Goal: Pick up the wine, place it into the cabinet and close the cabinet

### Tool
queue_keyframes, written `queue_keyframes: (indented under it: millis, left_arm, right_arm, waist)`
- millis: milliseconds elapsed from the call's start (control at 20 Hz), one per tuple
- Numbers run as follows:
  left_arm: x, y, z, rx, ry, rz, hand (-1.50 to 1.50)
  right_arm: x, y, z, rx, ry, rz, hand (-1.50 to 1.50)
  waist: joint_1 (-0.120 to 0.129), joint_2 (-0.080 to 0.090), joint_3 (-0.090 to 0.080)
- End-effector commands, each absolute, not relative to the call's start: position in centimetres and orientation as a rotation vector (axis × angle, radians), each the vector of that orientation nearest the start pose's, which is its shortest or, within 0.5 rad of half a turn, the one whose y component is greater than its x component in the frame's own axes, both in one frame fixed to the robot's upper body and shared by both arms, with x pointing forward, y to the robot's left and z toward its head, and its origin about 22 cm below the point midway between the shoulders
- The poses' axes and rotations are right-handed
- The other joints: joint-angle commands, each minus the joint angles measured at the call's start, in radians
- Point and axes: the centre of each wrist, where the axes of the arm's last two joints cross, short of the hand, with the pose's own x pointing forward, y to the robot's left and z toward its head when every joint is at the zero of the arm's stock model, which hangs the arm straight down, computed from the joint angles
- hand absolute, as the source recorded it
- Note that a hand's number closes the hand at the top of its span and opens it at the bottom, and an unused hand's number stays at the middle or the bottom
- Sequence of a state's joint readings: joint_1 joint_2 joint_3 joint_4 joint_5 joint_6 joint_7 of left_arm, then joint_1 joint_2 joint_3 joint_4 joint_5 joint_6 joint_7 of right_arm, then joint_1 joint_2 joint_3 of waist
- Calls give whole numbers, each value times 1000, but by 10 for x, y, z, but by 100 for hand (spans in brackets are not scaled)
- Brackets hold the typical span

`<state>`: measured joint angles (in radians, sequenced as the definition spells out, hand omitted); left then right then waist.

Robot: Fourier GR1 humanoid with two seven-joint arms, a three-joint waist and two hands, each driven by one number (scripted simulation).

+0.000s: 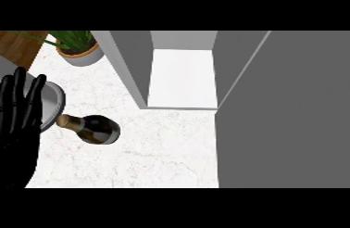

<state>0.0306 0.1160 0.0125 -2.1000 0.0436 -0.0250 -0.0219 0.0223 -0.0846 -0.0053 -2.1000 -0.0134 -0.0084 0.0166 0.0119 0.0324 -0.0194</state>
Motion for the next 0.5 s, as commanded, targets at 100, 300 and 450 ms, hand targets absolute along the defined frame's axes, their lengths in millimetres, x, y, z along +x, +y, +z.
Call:
queue_keyframes:
  millis: [100,300,450]
  left_arm:
    - [198,226,108,240,-2098,20,-150]
    - [206,189,96,137,-1990,295,-150]
    - [205,153,98,122,-1999,330,-150]
  right_arm:
    - [199,-250,128,-8,-2063,129,-150]
    - [188,-224,115,236,-1958,250,-150]
    - [175,-229,132,276,-1948,283,-150]
  waist:
    - [-12,-34,20]
    - [-27,-34,17]
    - [-34,-35,19]
